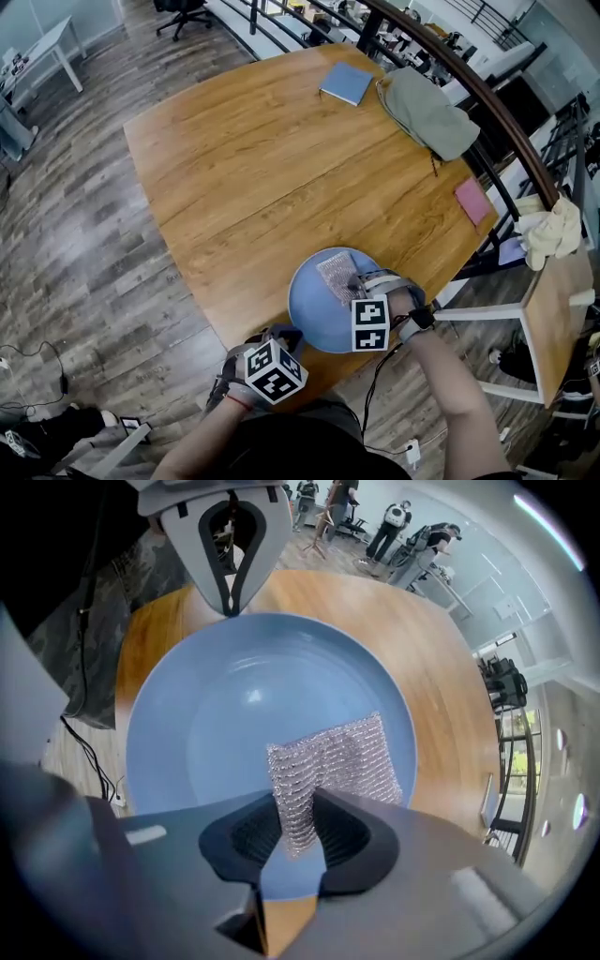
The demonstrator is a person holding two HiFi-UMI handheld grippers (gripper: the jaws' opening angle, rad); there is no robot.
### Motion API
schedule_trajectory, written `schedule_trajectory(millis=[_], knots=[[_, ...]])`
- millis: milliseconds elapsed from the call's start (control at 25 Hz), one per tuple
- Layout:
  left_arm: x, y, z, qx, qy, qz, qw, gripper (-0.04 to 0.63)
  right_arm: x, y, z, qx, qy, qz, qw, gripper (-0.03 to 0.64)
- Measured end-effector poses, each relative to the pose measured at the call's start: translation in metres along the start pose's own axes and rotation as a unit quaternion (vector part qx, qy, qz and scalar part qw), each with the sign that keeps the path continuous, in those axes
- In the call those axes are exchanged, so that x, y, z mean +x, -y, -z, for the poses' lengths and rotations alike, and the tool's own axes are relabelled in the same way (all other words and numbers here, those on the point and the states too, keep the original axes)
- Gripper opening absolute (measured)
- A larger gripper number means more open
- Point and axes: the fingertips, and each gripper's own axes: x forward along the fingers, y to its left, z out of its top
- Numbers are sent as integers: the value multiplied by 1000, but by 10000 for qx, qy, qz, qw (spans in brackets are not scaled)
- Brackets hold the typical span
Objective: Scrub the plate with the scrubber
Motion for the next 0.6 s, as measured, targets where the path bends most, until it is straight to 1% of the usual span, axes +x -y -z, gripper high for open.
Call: schedule_trajectory(millis=[160, 280, 360, 480, 600], knots=[[2, 0, -2, 34, -35, 112, 9999, -2, -3, -14, 24, 434, -91, -57, 9990, 103], [3, 0, -5, 105, -53, 125, 9999, -2, -8, -27, 33, 945, -89, -159, 9954, 103], [3, 1, -5, 158, -53, 153, 9997, -2, -11, -39, 36, 1345, -80, -262, 9905, 103], [3, 0, -6, 201, -44, 173, 9996, -2, -17, -55, 34, 2053, -22, -473, 9776, 103], [4, -3, -8, 258, -46, 118, 9996, -2, -24, -71, 28, 2800, -13, -815, 9565, 103]])
